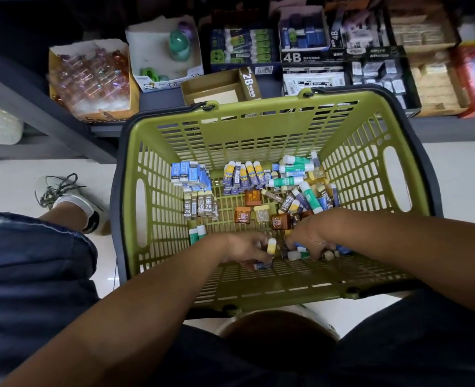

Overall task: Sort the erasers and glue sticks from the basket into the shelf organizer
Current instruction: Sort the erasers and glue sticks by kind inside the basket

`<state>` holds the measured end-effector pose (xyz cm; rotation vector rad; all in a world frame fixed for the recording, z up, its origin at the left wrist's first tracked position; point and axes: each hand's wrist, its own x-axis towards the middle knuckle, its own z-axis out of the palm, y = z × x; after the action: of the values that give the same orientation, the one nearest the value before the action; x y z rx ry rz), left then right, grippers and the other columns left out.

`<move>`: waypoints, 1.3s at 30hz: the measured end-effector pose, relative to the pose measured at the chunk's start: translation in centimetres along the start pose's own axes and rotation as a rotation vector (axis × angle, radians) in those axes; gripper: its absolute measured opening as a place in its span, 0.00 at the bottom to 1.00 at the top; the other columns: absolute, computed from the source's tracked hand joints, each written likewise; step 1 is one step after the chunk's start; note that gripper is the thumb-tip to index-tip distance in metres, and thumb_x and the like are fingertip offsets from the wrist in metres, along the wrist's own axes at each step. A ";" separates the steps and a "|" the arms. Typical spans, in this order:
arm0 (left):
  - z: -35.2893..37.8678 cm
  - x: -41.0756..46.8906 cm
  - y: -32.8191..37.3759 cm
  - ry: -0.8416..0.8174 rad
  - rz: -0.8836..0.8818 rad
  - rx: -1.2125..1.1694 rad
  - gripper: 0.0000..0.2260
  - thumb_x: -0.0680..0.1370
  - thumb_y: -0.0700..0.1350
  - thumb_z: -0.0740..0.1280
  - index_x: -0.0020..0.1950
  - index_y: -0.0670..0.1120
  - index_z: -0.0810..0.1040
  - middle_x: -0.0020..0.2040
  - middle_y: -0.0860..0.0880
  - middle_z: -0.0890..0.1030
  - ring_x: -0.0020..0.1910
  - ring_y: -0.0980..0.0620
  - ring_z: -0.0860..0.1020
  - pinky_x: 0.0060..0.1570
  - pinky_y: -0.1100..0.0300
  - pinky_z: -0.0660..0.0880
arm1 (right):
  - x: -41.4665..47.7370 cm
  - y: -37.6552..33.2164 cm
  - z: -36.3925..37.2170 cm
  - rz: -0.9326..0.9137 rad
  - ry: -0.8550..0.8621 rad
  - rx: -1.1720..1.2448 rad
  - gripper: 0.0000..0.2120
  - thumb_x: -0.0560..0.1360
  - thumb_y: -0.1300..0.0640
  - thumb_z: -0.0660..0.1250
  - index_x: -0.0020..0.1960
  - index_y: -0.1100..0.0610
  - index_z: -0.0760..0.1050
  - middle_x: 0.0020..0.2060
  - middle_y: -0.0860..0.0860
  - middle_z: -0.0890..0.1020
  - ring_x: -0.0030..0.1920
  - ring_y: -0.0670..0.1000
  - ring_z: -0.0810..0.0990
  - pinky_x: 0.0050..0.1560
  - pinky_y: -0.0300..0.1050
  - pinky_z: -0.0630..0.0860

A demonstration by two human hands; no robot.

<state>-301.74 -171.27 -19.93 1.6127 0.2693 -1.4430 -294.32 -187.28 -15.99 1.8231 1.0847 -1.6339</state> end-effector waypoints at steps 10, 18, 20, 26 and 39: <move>-1.0 -0.4 -1.8 0.019 0.053 -0.352 0.12 0.76 0.32 0.68 0.55 0.46 0.73 0.49 0.46 0.80 0.48 0.49 0.81 0.50 0.59 0.80 | 0.8 3.1 0.6 -0.099 0.127 0.701 0.11 0.74 0.62 0.70 0.55 0.52 0.74 0.69 0.54 0.64 0.34 0.52 0.79 0.31 0.39 0.78; -2.5 -2.2 -3.0 0.008 0.009 -0.433 0.08 0.77 0.32 0.67 0.49 0.43 0.74 0.45 0.45 0.81 0.45 0.51 0.80 0.50 0.59 0.79 | 1.1 2.1 -1.2 -0.458 0.095 1.338 0.15 0.75 0.69 0.66 0.57 0.54 0.74 0.63 0.58 0.69 0.50 0.58 0.80 0.46 0.49 0.79; -2.7 -2.7 -3.6 0.013 -0.025 -0.424 0.09 0.76 0.32 0.67 0.50 0.44 0.74 0.45 0.45 0.81 0.45 0.50 0.80 0.50 0.59 0.78 | 2.1 1.3 -1.1 -0.505 0.076 1.443 0.16 0.75 0.71 0.65 0.58 0.54 0.74 0.55 0.58 0.74 0.54 0.60 0.78 0.48 0.53 0.77; -2.8 -3.3 -3.6 -0.072 -0.050 -0.399 0.15 0.76 0.32 0.67 0.61 0.43 0.74 0.55 0.44 0.81 0.49 0.53 0.81 0.53 0.61 0.78 | 3.3 -0.7 -0.8 -0.608 0.020 1.778 0.12 0.77 0.70 0.61 0.56 0.58 0.72 0.55 0.57 0.75 0.56 0.57 0.79 0.45 0.49 0.81; -0.5 -0.9 -0.6 0.057 -0.063 -0.169 0.15 0.76 0.44 0.72 0.60 0.46 0.74 0.67 0.39 0.74 0.56 0.42 0.80 0.54 0.55 0.77 | 3.5 -0.4 -0.8 -0.431 0.225 1.778 0.04 0.79 0.62 0.62 0.45 0.57 0.71 0.46 0.59 0.81 0.44 0.53 0.82 0.37 0.44 0.78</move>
<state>-302.09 -170.19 -19.51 1.5207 0.4661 -1.3844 -294.18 -185.57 -19.15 2.7813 -0.3575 -3.1716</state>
